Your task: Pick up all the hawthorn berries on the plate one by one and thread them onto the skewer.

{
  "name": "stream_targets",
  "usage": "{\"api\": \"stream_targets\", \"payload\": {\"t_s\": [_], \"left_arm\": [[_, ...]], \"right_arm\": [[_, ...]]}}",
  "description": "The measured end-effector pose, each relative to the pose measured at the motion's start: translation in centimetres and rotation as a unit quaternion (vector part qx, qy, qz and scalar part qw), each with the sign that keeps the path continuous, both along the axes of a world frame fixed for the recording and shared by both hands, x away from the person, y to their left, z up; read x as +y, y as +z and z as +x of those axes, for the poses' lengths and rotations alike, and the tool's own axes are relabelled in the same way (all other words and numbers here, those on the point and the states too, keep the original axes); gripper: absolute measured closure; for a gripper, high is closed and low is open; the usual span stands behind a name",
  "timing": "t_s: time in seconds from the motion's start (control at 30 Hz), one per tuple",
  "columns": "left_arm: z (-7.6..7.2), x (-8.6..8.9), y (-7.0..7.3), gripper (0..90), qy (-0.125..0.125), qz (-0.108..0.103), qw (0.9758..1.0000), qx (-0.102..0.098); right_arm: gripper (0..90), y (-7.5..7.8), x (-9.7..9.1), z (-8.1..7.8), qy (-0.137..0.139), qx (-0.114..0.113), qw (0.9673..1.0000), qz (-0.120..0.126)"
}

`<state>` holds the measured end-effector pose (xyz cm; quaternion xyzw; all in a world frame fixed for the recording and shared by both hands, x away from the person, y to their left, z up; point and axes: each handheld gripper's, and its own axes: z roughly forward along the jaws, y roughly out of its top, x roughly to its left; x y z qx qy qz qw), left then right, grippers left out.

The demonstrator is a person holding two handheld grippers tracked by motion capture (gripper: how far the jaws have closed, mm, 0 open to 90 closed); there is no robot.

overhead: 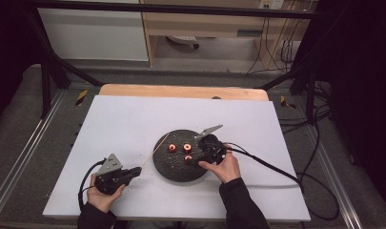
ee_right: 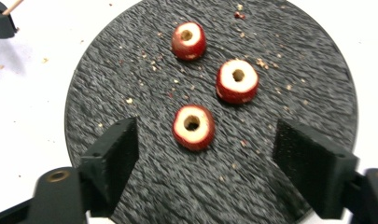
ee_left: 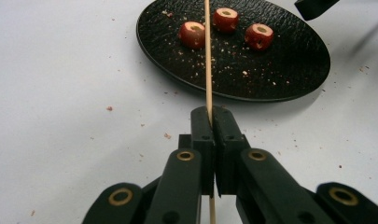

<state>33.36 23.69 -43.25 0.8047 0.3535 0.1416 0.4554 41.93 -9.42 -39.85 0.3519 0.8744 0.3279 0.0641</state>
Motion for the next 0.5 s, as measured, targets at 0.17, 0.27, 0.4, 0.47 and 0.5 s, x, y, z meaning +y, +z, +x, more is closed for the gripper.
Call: {"api": "stream_targets", "payload": {"t_s": [0.17, 0.27, 0.4, 0.47, 0.5], "left_arm": [[0.1, 0.1, 0.0, 88.0, -0.001, 0.002, 1.0, 0.001], [0.1, 0.0, -0.1, 88.1, -0.001, 0.005, 1.0, 0.001], [0.1, 0.1, -0.1, 88.0, 0.0, 0.004, 1.0, 0.001], [0.1, 0.0, -0.1, 88.0, 0.0, 0.005, 1.0, 0.001], [0.1, 0.0, -0.1, 88.1, 0.0, 0.005, 1.0, 0.001]], "right_arm": [[31.4, -0.2, 1.2, 0.7, 0.007, 0.022, 0.9995, -0.022], [35.2, -0.6, 1.8, 1.1, 0.006, 0.037, 0.9987, -0.035], [40.2, -0.8, 2.5, 1.5, 0.008, 0.048, 0.9977, -0.048], [43.1, -0.8, 2.6, 1.7, 0.005, 0.055, 0.9972, -0.05], [44.4, -0.9, 2.7, 1.8, 0.004, 0.056, 0.9971, -0.051]]}}
